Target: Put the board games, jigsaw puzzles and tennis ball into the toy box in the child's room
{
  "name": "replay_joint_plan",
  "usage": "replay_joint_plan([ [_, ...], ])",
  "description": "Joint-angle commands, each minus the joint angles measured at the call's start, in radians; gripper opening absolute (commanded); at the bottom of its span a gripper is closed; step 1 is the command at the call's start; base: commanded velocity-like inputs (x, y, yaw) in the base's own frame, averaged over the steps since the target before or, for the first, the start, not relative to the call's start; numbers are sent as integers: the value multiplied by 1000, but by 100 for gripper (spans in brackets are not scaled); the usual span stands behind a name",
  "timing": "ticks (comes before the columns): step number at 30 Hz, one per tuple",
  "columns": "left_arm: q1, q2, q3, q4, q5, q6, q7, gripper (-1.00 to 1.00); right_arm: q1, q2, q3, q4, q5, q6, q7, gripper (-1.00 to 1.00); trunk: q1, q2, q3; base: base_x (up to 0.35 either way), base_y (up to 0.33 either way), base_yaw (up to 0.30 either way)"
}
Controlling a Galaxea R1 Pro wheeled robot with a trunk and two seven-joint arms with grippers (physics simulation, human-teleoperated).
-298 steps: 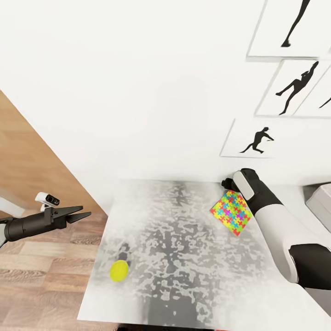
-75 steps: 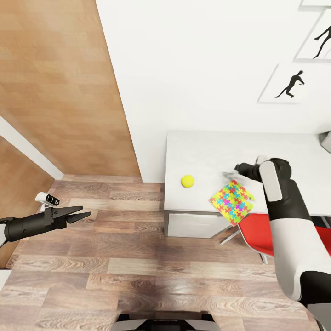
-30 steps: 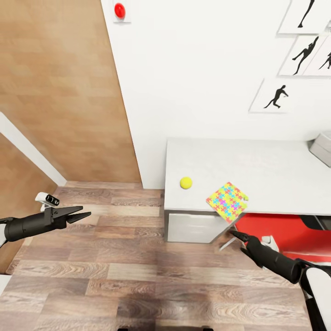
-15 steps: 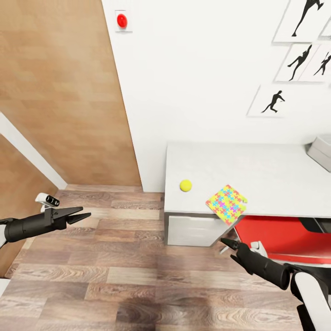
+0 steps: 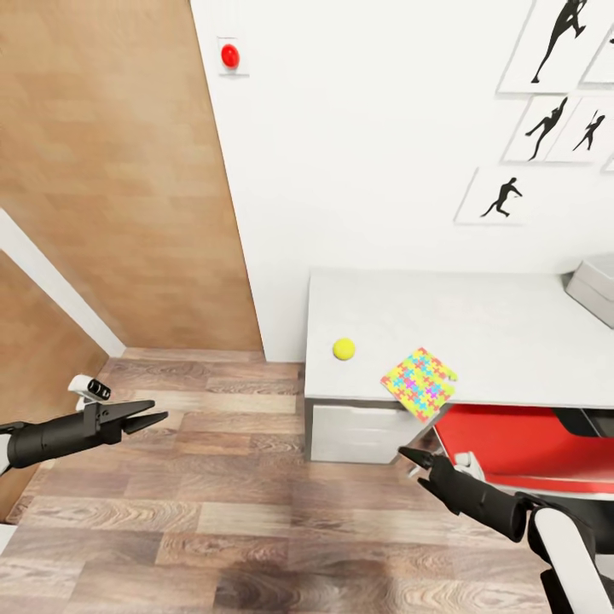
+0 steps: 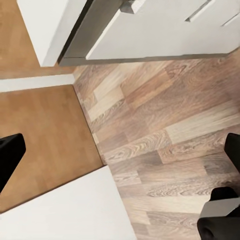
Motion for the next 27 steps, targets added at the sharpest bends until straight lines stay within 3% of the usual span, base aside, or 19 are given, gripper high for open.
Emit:
replay_joint_plan([
  [1,2,1,1,-3,3,3,-2,100,-1,1,4,0,-6,-3,-6,100,1,-2,0,0,0,0],
  [7,13,-9,34,-14,1,1,6,100,0,-12,38,4,-5,-46,-6,100,1,-2,10,0,0,0],
  [27,15,-14,46,-16,1,0,7,100,-1,-26,47,5,-6,-54,-6,100,1,-2,43,0,0,0],
])
